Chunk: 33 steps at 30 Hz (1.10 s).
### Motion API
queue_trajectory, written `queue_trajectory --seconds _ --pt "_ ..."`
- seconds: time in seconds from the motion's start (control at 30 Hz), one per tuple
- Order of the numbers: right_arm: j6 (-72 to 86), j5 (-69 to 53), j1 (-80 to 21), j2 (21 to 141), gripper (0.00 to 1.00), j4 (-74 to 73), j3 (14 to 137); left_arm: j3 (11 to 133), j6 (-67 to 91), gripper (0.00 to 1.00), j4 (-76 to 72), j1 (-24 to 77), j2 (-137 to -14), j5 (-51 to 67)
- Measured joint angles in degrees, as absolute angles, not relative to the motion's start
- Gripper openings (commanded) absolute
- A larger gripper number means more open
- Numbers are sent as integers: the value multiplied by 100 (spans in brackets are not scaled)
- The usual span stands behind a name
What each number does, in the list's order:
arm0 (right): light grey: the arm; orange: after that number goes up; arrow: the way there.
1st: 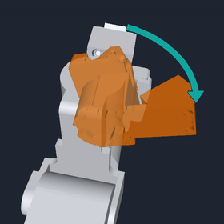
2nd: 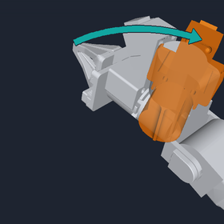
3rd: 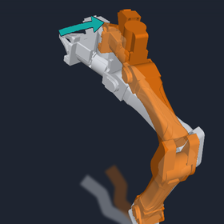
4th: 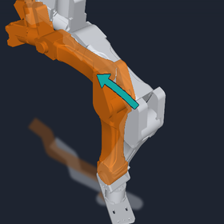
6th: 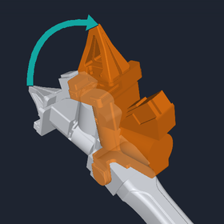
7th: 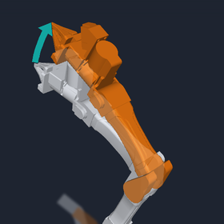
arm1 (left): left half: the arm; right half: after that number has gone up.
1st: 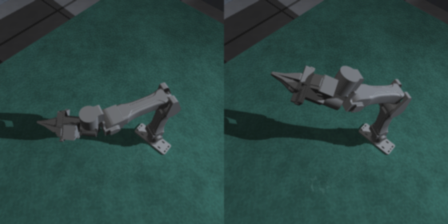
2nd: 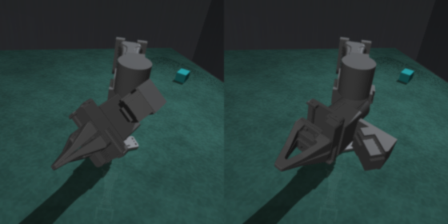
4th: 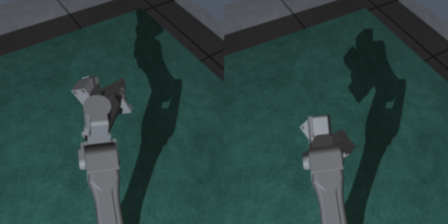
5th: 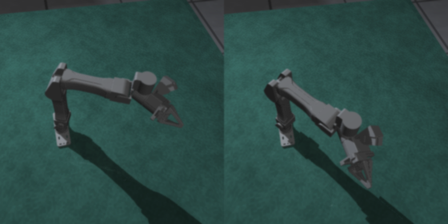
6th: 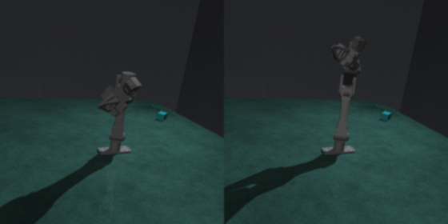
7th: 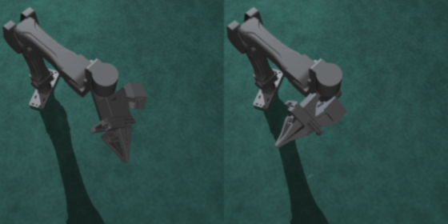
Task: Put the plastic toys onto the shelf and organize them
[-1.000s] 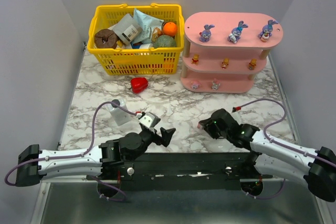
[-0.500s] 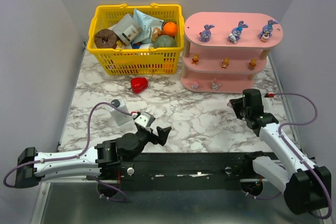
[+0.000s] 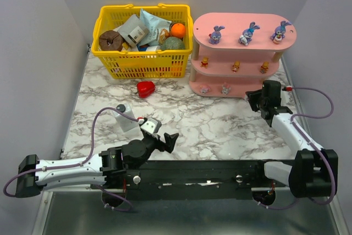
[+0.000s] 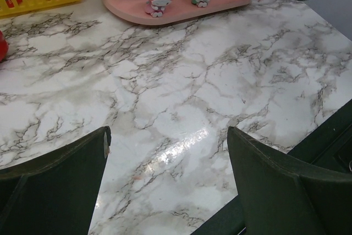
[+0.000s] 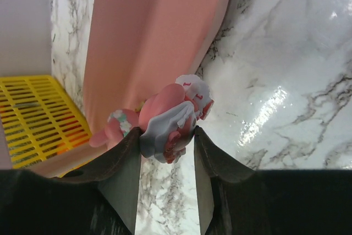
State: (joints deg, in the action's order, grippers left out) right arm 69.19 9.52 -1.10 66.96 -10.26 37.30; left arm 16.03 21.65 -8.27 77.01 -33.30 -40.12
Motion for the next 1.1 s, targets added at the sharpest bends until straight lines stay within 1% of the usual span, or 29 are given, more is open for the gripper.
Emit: queue_trajectory --seconds 0.47,0.83,1.1 --pt "7653 956 191 7575 12 -427 3841 1638 2165 95 -676 7701 -3328 -4032" --pt "7950 947 329 7891 12 -388 3927 1640 2161 96 -582 7701 -3369 -4075" --pt "8064 801 495 8141 12 -51 3983 1675 2161 96 -504 7701 -3376 -4084"
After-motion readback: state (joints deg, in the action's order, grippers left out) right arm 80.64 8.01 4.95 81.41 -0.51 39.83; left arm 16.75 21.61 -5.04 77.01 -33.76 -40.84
